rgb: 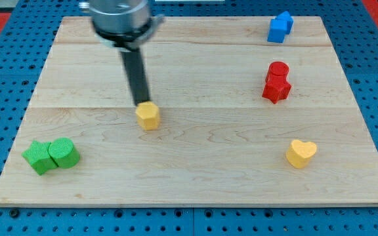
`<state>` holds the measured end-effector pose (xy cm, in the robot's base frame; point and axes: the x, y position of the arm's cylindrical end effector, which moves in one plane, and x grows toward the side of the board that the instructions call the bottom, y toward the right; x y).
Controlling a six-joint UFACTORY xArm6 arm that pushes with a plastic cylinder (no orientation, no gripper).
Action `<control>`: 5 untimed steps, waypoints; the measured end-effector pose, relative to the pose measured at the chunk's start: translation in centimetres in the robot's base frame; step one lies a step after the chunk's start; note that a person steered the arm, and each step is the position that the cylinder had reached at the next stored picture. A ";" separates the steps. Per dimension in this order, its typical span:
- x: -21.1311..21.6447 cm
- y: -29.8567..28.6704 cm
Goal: Push yellow hexagon near to yellow heart
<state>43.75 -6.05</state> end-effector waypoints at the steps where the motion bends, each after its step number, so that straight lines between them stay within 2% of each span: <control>1: 1.2 1.9; 2: 0.7 -2.9; 3: 2.8 -3.5; 4: 5.6 2.7; 5: 7.0 5.3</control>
<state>50.73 -0.76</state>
